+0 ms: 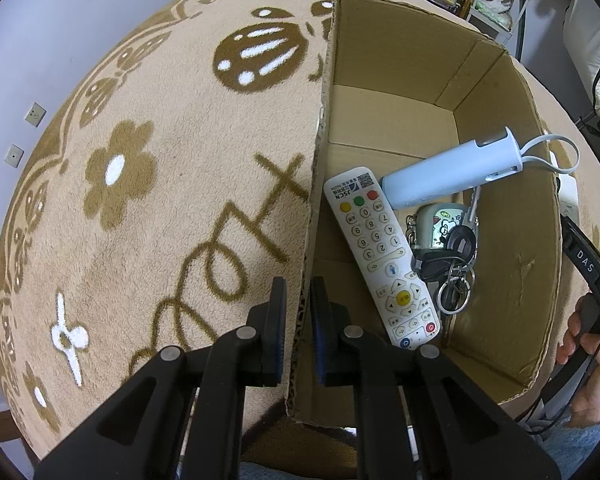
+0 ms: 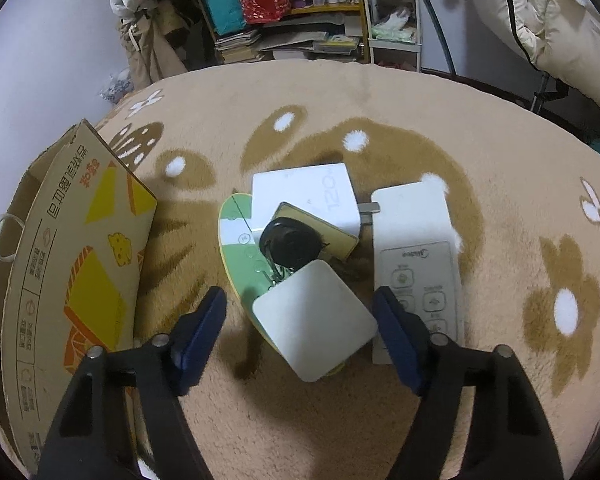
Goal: Organize rigid objects
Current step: 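Close the right gripper on the white square charger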
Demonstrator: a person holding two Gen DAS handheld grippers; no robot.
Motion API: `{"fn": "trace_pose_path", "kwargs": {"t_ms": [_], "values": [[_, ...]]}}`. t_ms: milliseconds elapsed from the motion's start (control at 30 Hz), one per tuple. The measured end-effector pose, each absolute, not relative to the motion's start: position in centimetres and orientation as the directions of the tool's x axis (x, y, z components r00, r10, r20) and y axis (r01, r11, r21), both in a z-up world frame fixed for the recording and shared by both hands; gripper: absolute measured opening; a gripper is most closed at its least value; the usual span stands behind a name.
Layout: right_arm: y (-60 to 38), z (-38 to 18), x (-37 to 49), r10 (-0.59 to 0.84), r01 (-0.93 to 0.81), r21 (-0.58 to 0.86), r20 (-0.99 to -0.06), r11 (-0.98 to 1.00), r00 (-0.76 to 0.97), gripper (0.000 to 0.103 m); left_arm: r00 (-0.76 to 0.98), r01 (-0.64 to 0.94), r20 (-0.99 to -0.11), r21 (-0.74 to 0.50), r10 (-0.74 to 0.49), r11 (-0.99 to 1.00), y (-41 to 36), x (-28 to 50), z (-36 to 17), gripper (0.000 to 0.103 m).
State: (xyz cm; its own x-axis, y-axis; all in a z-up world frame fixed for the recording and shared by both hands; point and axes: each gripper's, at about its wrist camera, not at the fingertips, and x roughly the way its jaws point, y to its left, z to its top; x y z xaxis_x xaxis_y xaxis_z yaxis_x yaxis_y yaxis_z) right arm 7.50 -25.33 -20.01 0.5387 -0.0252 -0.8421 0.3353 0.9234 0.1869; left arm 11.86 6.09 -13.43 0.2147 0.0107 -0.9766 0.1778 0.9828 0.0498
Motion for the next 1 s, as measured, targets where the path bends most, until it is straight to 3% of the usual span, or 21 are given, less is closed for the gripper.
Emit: {"fn": "trace_pose_path", "kwargs": {"t_ms": [33,133,333,467,1000], "values": [[-25.5,-20.1,7.5,-0.004,0.331,0.205,-0.846,0.921,0.534,0.066,0.215,0.178,-0.977,0.050,0.011,0.983,6.1,11.9,-13.4,0.012],[-25.6,-20.6,7.5,0.078,0.317,0.278,-0.849,0.907,0.523,0.063,0.215,0.177,-0.977,0.050,0.011,0.983,6.1,11.9,-13.4,0.012],[-23.3,-21.0,8.1,-0.020,0.283,0.131,-0.879,0.950,0.476,0.062,0.215,0.178,-0.977,0.050,0.011,0.983,6.1,11.8,-13.4,0.012],[-22.8,-20.8,7.9,-0.053,0.301,0.094,-0.894,0.949,0.446,0.051,0.214,0.177,-0.977,0.048,0.009,0.983,6.1,11.9,-13.4,0.012],[-24.1,-17.9,5.6,-0.018,0.395,0.193,-0.881,0.898,0.473,0.048,0.216,0.181,-0.976,0.058,0.018,0.982,6.1,11.7,-13.3,0.012]]}}
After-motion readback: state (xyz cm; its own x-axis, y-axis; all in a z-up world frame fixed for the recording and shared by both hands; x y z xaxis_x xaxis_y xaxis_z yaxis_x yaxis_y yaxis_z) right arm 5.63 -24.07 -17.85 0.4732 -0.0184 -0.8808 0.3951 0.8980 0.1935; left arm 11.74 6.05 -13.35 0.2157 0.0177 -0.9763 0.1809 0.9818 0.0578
